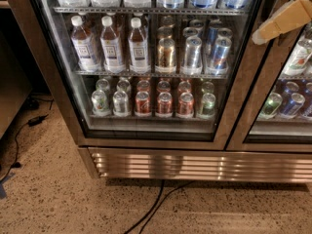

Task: Open left fridge door

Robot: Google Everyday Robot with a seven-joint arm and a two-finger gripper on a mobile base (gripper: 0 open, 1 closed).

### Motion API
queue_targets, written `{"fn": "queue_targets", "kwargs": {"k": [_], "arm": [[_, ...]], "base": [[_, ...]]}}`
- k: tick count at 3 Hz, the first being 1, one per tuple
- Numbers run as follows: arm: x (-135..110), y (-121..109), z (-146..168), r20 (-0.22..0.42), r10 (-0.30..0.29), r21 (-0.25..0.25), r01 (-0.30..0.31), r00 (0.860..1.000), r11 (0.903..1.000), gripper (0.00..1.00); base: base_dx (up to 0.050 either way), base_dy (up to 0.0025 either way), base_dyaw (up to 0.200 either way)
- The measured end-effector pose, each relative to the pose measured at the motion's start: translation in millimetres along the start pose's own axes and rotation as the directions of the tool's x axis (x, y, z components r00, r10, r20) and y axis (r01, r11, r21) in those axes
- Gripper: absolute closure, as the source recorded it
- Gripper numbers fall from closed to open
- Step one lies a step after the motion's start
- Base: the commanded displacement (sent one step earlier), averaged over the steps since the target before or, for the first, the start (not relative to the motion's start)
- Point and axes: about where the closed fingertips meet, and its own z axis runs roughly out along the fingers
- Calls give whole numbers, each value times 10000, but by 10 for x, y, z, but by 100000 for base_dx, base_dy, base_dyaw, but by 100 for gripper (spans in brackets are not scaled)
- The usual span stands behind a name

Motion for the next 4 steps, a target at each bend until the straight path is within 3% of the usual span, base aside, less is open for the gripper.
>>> {"fn": "queue_targets", "kwargs": {"k": [1, 2, 3, 4], "arm": [[-36, 10, -69, 112, -187, -12, 187, 9998, 9998, 24], [-73, 197, -175, 208, -472, -221, 476, 9987, 9986, 23], [-36, 410, -226, 298, -374, -813, 397, 9989, 9959, 18], [12, 455, -199, 286, -199, -1227, 233, 9994, 9922, 3]], "base": [[0, 0, 0], [0, 0, 0], [0, 0, 0], [0, 0, 0]]}}
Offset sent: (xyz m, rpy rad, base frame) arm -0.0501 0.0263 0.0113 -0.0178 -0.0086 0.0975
